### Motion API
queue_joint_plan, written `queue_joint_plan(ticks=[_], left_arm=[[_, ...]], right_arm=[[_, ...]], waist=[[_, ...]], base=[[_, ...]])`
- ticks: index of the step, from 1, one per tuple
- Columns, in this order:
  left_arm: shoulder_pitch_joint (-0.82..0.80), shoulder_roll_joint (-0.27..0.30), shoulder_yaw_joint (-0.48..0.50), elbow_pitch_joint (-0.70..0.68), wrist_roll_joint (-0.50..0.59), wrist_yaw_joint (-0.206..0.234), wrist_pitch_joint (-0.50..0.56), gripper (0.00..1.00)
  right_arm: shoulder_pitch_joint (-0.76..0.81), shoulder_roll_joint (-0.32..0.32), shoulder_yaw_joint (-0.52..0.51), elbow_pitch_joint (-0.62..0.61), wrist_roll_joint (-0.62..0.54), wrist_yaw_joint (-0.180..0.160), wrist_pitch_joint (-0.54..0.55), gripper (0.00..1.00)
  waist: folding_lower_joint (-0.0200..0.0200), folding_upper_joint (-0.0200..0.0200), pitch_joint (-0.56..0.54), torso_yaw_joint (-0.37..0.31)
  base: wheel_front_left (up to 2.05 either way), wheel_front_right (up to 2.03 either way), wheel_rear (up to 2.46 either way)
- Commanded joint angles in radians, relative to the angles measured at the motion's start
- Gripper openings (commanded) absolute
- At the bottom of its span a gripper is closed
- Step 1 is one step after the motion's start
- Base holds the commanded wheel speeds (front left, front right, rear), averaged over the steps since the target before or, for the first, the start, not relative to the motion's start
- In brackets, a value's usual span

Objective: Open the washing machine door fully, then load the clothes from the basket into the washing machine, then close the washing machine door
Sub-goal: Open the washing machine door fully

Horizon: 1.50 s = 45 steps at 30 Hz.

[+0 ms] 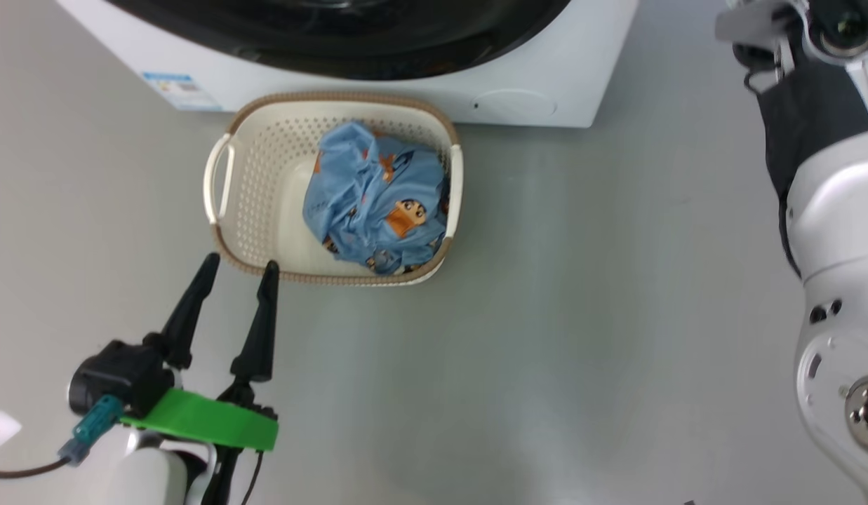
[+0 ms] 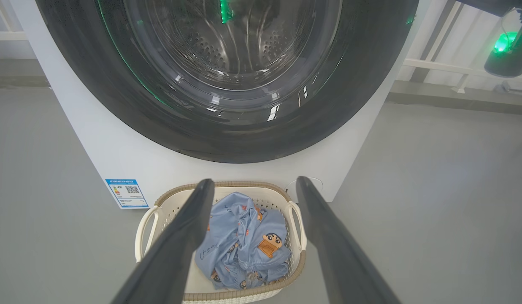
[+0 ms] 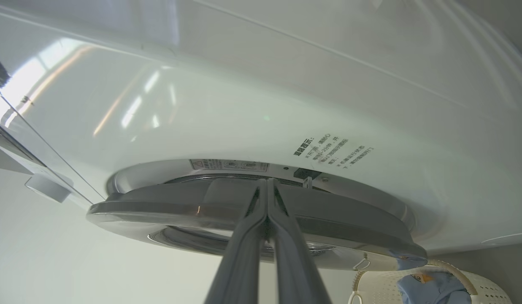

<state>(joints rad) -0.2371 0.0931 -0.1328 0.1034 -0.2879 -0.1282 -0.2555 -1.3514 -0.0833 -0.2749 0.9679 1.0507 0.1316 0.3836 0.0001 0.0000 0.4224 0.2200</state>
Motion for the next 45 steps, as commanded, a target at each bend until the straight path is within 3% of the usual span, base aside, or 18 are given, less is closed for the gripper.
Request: queue_joint_plan(ticks=[1, 25, 33, 45], left_arm=[[-0.029, 0.016, 0.026, -0.024, -0.012, -0.003, -0.006, 1.00], [-0.091, -0.010, -0.018, -0.022, -0.044, -0.003, -0.006, 1.00], [-0.102, -0.017, -0.020, -0.019, -0.052, -0.003, -0.006, 1.00], [-0.099, -0.018, 0.000, -0.034, -0.045, -0.003, -0.006, 1.00]], right_arm=[[-0.060, 0.030, 0.005, -0.005, -0.013, -0.001, 0.012, 0.00], [-0.300, 0.033, 0.004, 0.204, -0.111, -0.001, -0.048, 0.00], [-0.320, 0.033, 0.064, 0.225, -0.061, -0.001, 0.043, 0.00], [-0.230, 0.033, 0.177, 0.136, 0.034, -0.001, 0.275, 0.00]], waist=[[-0.0001, 0.0000, 0.033, 0.027], [-0.0001, 0.0000, 0.120, 0.080], [-0.0001, 0.0000, 0.122, 0.093], [-0.0001, 0.0000, 0.107, 0.082]], base=[[0.00, 0.00, 0.00], [0.00, 0.00, 0.00], [0.00, 0.00, 0.00], [0.00, 0.00, 0.00]])
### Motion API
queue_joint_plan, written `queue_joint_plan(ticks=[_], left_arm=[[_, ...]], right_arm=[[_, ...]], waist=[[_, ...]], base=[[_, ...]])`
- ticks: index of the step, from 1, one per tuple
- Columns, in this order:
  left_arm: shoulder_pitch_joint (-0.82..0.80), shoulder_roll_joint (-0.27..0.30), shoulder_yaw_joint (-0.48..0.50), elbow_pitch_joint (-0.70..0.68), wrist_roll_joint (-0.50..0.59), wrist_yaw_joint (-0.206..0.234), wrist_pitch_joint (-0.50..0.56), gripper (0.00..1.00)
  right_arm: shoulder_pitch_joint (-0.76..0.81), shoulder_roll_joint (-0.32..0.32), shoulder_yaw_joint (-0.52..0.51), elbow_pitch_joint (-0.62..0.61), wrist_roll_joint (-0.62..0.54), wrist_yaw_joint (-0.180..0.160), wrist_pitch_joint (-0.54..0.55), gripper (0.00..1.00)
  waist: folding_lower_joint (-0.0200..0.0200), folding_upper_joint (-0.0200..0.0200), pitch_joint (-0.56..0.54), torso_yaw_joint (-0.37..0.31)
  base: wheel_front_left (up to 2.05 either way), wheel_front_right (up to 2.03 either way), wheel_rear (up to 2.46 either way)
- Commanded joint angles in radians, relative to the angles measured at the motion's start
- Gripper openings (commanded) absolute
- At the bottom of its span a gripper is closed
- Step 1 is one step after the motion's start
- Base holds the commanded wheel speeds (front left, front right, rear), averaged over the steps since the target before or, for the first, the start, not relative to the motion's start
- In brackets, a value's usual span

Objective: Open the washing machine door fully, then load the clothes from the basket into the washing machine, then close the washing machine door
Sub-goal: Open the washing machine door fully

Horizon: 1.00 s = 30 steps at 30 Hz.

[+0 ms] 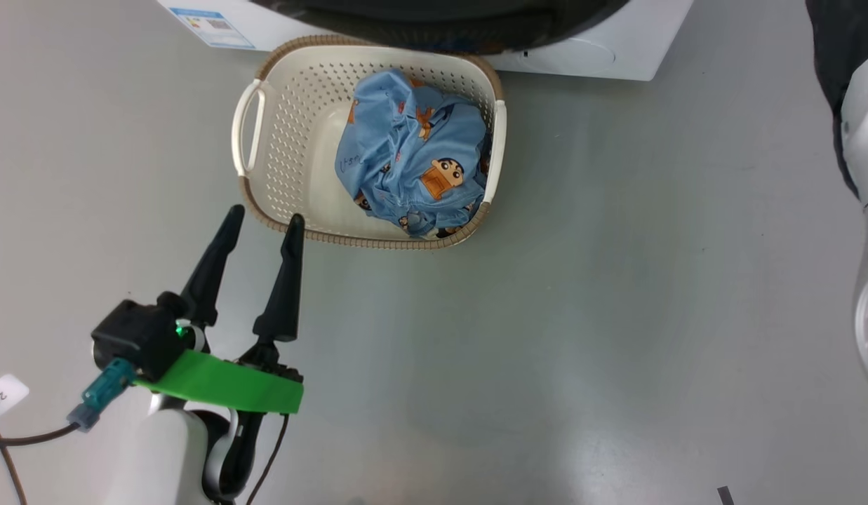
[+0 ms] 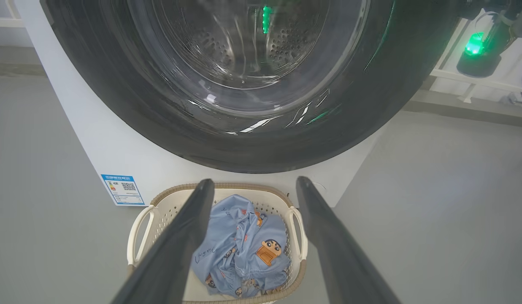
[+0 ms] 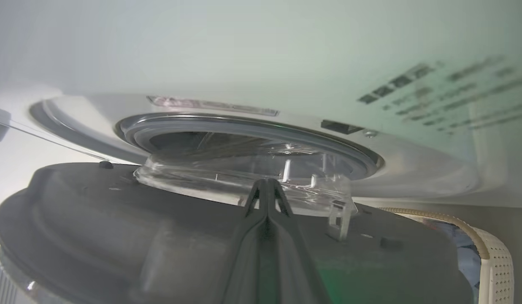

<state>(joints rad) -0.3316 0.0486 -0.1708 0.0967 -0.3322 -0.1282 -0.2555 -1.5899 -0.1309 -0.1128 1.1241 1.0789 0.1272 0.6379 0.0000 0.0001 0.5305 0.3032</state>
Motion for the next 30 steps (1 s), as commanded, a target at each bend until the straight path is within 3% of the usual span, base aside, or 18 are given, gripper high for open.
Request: queue_joint_plan(ticks=[1, 8, 19, 30], left_arm=[[-0.005, 0.026, 0.039, -0.030, 0.000, -0.003, -0.006, 1.00], [0.003, 0.028, 0.046, -0.041, 0.005, -0.003, -0.006, 1.00], [0.033, 0.032, 0.065, -0.053, 0.015, -0.003, -0.006, 1.00], [0.060, 0.031, 0.063, -0.050, 0.018, -0.003, -0.006, 1.00]], right_arm=[[0.020, 0.081, 0.024, -0.035, 0.019, 0.003, 0.048, 0.00], [0.115, 0.081, 0.082, -0.118, 0.119, 0.003, 0.218, 0.00], [0.269, 0.081, 0.198, -0.210, 0.292, 0.003, 0.399, 0.00], [0.371, 0.081, 0.389, -0.269, 0.477, 0.003, 0.470, 0.00]], waist=[[0.0000, -0.0001, -0.003, -0.002], [0.0000, -0.0001, -0.026, -0.009], [0.0000, -0.0001, -0.088, -0.015], [0.0000, -0.0001, -0.140, -0.004]], base=[[0.00, 0.00, 0.00], [0.00, 0.00, 0.00], [0.00, 0.00, 0.00], [0.00, 0.00, 0.00]])
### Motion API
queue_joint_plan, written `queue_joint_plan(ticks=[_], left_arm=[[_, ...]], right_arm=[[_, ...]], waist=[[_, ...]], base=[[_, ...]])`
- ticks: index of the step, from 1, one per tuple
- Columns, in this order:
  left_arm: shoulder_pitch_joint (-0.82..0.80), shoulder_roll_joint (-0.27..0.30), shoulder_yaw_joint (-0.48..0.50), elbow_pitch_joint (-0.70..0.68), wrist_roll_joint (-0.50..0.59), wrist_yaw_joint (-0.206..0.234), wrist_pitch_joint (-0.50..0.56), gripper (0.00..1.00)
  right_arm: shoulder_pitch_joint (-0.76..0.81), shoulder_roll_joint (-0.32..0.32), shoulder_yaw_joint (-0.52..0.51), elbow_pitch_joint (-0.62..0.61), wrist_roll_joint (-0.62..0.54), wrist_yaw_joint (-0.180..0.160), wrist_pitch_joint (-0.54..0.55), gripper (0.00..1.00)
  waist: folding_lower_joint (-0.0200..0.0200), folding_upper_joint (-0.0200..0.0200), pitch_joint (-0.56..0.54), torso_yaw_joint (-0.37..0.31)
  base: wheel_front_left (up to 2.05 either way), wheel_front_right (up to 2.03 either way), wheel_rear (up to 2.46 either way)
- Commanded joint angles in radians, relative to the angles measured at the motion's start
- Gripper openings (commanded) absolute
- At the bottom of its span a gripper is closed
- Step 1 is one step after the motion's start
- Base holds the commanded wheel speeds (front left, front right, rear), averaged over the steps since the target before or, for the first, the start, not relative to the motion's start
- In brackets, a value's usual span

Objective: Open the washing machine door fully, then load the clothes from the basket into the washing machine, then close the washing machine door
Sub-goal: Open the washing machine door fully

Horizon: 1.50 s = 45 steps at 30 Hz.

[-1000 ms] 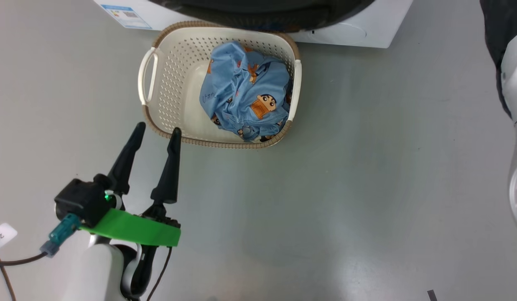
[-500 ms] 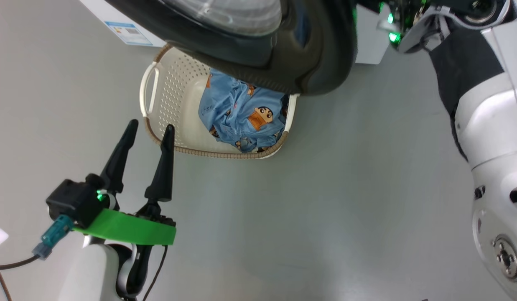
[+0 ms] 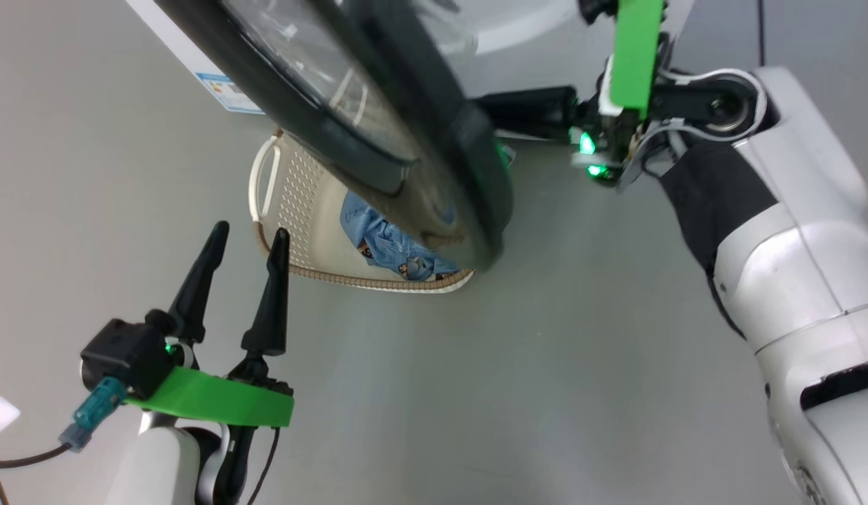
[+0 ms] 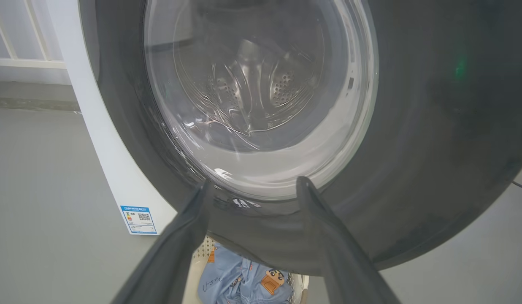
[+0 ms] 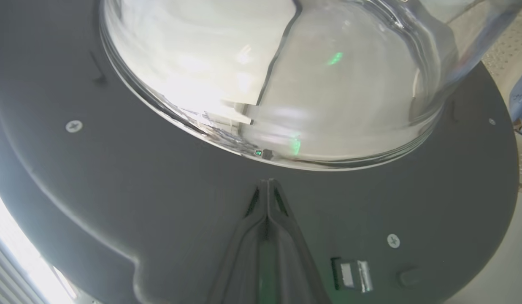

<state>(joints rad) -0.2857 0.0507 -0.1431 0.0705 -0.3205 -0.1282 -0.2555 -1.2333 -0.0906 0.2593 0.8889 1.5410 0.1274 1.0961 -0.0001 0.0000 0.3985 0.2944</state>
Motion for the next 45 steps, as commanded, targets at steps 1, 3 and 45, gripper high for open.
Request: queue_joint_plan(ticks=[1, 3, 45], left_arm=[[0.016, 0.029, 0.035, -0.023, 0.007, -0.003, -0.006, 1.00], [0.020, 0.028, 0.033, -0.021, 0.008, -0.003, -0.006, 1.00], [0.152, 0.051, 0.153, -0.017, 0.035, -0.003, -0.006, 1.00]], right_arm=[[0.022, 0.040, 0.042, -0.042, 0.038, 0.003, 0.011, 0.00], [0.040, 0.040, 0.095, -0.059, 0.085, 0.003, 0.004, 0.00], [0.333, -0.092, 0.524, -0.339, 0.544, 0.003, -0.404, 0.00]], waist=[[0.0001, 0.0000, -0.013, 0.007], [0.0001, 0.0000, -0.025, 0.010], [0.0001, 0.0000, -0.220, -0.128]], base=[[0.00, 0.00, 0.00], [0.00, 0.00, 0.00], [0.00, 0.00, 0.00]])
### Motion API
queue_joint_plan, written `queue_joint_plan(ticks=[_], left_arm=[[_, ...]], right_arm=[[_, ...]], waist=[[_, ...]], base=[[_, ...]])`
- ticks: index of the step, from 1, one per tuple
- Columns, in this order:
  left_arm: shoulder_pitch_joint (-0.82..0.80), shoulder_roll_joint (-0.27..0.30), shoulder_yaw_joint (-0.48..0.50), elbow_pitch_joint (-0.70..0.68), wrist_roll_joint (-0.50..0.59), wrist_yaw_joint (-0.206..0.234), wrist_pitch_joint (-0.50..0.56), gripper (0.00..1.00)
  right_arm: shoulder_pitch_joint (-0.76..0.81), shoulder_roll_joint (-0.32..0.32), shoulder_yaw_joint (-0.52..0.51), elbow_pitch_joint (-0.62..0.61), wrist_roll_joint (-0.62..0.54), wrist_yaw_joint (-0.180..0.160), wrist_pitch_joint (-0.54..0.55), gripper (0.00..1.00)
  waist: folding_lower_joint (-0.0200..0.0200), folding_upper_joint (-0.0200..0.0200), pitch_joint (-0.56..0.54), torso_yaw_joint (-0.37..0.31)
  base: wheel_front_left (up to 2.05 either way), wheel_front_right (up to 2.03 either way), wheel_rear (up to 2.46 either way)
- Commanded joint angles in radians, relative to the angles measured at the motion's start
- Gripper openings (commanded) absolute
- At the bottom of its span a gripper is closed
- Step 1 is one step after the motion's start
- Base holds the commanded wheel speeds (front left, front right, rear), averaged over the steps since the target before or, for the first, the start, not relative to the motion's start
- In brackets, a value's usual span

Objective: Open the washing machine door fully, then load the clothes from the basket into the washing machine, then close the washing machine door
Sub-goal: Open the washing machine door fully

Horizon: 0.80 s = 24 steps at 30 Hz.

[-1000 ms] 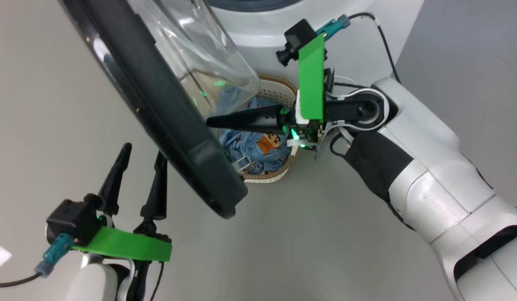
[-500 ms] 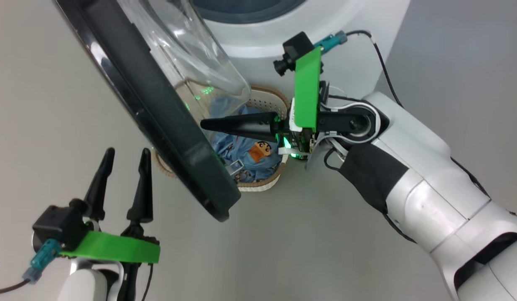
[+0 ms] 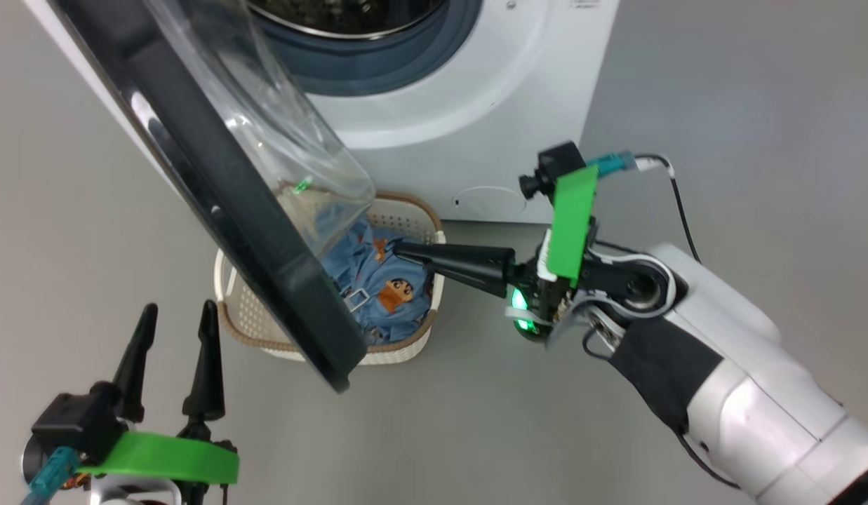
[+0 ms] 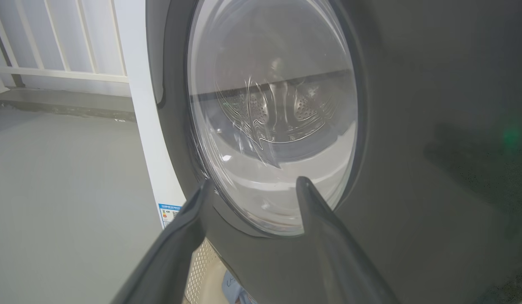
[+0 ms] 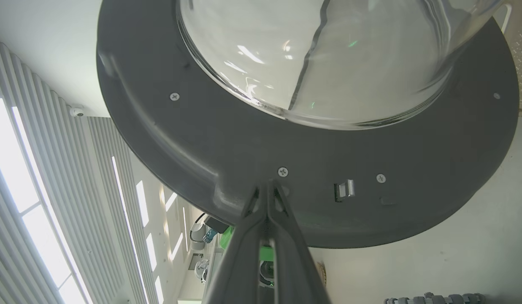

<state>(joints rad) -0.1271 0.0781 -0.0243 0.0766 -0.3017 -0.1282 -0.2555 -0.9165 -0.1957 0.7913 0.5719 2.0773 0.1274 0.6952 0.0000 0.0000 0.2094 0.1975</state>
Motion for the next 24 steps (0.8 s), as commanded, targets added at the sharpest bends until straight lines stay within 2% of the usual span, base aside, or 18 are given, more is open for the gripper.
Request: queue_joint_plan(ticks=[1, 14, 15, 16, 17, 19, 24], left_arm=[[0.001, 0.025, 0.037, -0.024, 0.019, -0.003, -0.006, 1.00], [0.063, 0.028, 0.085, -0.043, 0.033, -0.003, -0.006, 1.00], [0.067, 0.027, 0.088, -0.044, 0.033, -0.003, -0.006, 1.00], [0.070, 0.027, 0.090, -0.046, 0.033, -0.003, -0.006, 1.00], [0.074, 0.026, 0.093, -0.047, 0.034, -0.003, -0.006, 1.00], [0.083, 0.025, 0.103, -0.052, 0.036, -0.003, -0.006, 1.00], [0.104, 0.023, 0.126, -0.062, 0.038, -0.003, -0.006, 1.00]], right_arm=[[0.034, 0.006, -0.013, -0.032, 0.013, 0.003, -0.015, 0.00], [0.287, -0.022, -0.128, -0.190, 0.021, 0.003, -0.178, 0.00], [0.304, -0.022, -0.141, -0.203, 0.017, 0.003, -0.192, 0.16], [0.323, -0.020, -0.159, -0.219, 0.013, 0.003, -0.208, 0.36], [0.345, -0.013, -0.180, -0.235, 0.018, 0.003, -0.223, 0.45], [0.383, -0.004, -0.214, -0.271, -0.001, 0.003, -0.256, 1.00], [0.480, 0.018, -0.272, -0.333, -0.070, 0.003, -0.320, 1.00]], waist=[[0.0000, 0.0000, -0.039, -0.038], [0.0000, 0.0000, -0.100, -0.138], [0.0000, 0.0000, -0.104, -0.145], [0.0000, 0.0000, -0.107, -0.152], [0.0000, 0.0000, -0.111, -0.158], [0.0000, 0.0000, -0.116, -0.174], [0.0000, 0.0000, -0.124, -0.210]], base=[[0.00, 0.00, 0.00], [0.00, 0.00, 0.00], [0.00, 0.00, 0.00], [0.00, 0.00, 0.00], [0.00, 0.00, 0.00], [0.00, 0.00, 0.00], [0.00, 0.00, 0.00]])
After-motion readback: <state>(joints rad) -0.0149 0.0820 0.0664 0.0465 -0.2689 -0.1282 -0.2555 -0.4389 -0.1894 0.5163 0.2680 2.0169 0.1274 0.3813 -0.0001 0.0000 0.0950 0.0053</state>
